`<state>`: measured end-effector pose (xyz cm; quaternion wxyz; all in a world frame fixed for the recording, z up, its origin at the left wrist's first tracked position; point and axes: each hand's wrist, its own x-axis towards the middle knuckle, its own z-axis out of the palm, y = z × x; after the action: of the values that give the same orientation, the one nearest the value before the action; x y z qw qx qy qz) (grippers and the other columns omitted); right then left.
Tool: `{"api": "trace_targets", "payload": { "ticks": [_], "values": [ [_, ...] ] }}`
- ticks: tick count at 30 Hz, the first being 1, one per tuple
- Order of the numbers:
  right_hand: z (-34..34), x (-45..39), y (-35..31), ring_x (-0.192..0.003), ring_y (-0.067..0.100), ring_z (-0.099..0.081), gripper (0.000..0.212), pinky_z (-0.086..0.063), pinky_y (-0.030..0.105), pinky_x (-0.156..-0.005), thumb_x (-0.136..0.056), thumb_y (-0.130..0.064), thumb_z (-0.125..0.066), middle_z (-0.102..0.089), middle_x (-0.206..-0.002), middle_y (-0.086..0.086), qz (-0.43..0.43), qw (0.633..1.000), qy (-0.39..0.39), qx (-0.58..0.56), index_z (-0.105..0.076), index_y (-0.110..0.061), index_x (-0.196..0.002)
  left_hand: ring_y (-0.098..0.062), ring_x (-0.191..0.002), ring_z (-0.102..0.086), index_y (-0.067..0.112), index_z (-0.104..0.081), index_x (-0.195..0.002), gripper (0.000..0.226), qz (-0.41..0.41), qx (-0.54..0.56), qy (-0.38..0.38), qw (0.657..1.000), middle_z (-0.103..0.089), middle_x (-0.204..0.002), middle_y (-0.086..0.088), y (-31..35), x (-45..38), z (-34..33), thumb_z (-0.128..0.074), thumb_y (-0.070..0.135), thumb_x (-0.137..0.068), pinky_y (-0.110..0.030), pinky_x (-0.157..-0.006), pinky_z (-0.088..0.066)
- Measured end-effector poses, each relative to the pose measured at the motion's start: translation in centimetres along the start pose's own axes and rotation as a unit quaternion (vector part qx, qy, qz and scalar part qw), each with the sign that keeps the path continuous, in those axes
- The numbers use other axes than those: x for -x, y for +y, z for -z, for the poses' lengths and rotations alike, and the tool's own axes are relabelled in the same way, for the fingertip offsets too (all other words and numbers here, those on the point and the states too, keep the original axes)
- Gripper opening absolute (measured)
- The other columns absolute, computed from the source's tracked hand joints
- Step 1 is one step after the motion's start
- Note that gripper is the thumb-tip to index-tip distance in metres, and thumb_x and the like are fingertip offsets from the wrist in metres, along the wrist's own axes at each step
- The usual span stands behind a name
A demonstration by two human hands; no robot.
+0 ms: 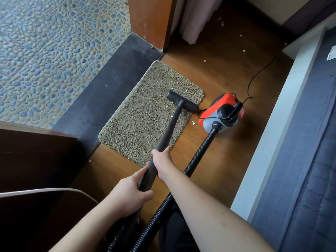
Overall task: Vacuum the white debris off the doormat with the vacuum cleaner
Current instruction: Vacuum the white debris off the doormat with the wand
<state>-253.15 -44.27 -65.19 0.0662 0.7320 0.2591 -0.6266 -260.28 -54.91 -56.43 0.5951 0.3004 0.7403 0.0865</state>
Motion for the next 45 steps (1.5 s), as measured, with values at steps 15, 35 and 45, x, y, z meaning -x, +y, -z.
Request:
{"api": "trace_targets", "payload": {
  "ticks": [15, 35, 45],
  "values": [
    [-2.7, 1.3, 1.8, -0.063, 0.017, -0.062, 0.074, -0.058, 0.038, -0.076, -0.1, -0.022, -0.046, -0.06, -0.081, 0.004, 0.01, 1.0, -0.017, 0.001, 0.001, -0.035, -0.156, 0.002, -0.061, -0.065, 0.045, -0.032, -0.149, 0.084, 0.004, 0.028, 0.004, 1.0, -0.066, -0.09, 0.008, -3.4, 1.7, 0.4, -0.068, 0.029, -0.075, -0.011, -0.062, -0.049],
    [-0.1, -1.2, -0.9, -0.058, 0.017, -0.06, 0.072, -0.057, 0.034, -0.064, -0.099, -0.021, -0.046, -0.06, -0.101, 0.009, 0.023, 1.0, -0.001, -0.005, -0.004, -0.031, -0.157, 0.003, -0.056, -0.063, 0.048, -0.031, -0.149, 0.087, 0.012, 0.035, -0.007, 0.999, -0.063, -0.077, 0.015, 0.2, -1.4, 0.0, -0.067, 0.032, -0.072, -0.008, -0.055, -0.045],
    [1.6, -2.9, -4.0, -0.057, 0.02, -0.059, 0.064, -0.057, 0.035, -0.065, -0.097, -0.019, -0.048, -0.054, -0.094, 0.007, 0.043, 0.999, 0.01, -0.029, -0.017, -0.027, -0.152, -0.017, -0.048, -0.068, 0.042, -0.028, -0.152, 0.087, 0.004, 0.081, -0.033, 0.996, -0.069, -0.082, 0.001, 3.9, -3.4, 0.8, -0.063, 0.016, -0.077, -0.026, -0.05, -0.056]
  ]
}}
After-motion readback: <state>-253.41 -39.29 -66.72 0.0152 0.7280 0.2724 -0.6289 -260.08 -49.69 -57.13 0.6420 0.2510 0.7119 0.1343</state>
